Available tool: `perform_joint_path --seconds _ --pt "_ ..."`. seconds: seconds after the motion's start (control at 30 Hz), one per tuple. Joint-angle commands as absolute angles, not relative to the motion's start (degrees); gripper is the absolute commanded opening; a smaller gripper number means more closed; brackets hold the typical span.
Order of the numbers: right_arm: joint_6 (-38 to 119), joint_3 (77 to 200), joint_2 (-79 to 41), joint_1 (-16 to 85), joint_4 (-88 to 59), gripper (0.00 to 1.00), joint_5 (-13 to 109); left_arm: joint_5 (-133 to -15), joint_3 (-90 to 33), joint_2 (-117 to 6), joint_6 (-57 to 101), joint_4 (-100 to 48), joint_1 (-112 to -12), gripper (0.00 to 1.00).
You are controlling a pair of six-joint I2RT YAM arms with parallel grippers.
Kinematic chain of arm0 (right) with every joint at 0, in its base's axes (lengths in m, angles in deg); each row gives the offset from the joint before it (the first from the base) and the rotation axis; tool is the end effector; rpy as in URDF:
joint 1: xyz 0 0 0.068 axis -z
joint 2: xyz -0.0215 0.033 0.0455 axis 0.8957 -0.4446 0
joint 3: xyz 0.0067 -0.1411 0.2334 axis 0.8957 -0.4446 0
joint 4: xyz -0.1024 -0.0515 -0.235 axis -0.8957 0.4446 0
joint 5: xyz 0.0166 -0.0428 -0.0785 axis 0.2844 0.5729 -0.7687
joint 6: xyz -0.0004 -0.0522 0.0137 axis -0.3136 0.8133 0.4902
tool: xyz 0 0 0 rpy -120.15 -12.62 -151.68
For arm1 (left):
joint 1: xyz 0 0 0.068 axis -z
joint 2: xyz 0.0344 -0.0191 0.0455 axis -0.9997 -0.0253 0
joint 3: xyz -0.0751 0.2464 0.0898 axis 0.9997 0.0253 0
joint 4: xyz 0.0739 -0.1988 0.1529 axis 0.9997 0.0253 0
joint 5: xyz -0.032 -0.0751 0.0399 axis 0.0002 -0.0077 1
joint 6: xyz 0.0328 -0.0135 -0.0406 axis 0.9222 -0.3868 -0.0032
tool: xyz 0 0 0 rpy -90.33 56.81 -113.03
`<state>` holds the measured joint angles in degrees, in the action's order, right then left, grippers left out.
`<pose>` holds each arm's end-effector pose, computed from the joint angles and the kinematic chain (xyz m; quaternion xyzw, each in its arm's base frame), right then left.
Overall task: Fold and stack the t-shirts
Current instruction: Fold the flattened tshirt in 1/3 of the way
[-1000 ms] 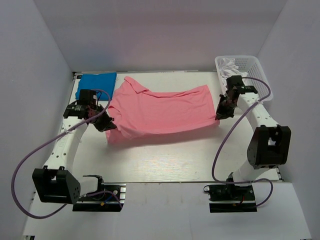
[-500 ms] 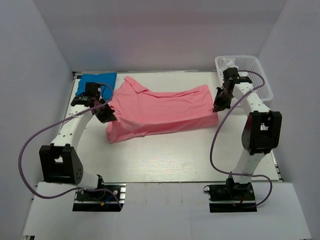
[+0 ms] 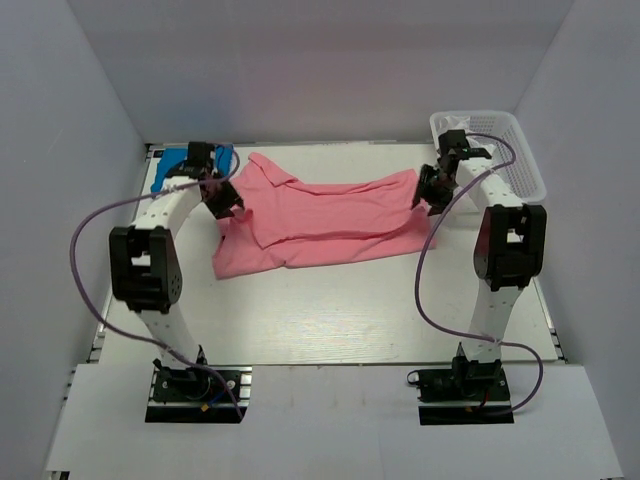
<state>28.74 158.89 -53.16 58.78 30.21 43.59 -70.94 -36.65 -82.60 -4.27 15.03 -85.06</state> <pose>0.4289 0.0386 0.2286 0.1103 0.9690 0.0745 0.2080 0.3778 -0.0263 0.2373 -0.2755 0.9281 -0.1277 0.2153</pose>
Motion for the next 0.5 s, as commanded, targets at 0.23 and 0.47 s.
perform_joint_path --seconds 0.23,0.47 --pt "32.9 154.6 -42.9 55.4 23.4 0.9 48.7 -68.6 -49.2 -86.8 -0.6 25.4 -85.4 1.0" --pt "31.4 143.1 -37.9 54.1 19.9 0.9 50.0 -73.4 -33.6 -73.6 -2.8 21.0 -84.6 1.0"
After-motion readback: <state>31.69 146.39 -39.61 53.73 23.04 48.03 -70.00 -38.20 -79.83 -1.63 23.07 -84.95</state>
